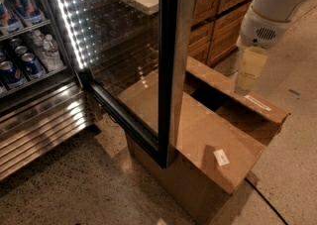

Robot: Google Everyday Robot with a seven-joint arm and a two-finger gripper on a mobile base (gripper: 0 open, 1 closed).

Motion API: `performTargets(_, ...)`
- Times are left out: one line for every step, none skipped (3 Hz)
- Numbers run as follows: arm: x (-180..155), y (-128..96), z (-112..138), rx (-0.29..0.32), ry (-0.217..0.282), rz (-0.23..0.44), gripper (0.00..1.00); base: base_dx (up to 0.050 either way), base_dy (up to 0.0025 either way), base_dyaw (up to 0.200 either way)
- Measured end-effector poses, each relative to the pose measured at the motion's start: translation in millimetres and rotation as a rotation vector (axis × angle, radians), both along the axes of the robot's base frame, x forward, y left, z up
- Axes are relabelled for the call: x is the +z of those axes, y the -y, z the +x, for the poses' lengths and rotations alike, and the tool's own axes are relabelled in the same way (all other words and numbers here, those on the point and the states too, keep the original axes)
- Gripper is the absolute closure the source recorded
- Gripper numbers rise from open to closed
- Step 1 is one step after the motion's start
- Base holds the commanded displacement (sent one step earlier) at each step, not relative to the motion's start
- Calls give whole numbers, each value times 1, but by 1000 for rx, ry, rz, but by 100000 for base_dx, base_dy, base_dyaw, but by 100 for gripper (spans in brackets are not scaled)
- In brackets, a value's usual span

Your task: Close right fridge door

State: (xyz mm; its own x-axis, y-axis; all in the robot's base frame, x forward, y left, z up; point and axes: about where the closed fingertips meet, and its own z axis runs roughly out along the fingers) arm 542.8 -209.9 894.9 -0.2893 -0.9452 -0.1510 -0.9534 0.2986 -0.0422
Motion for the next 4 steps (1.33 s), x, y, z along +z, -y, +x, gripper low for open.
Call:
performTargets(-31, -4, 10, 2, -43, 7, 0, 0, 0, 0)
performTargets(-31, -4, 10, 2, -43, 7, 0, 0, 0, 0)
performTargets(-24, -5, 23, -11, -18, -3, 0, 0, 0, 0)
performTargets(-7, -1, 52, -47, 7, -34, 0, 0, 0, 0)
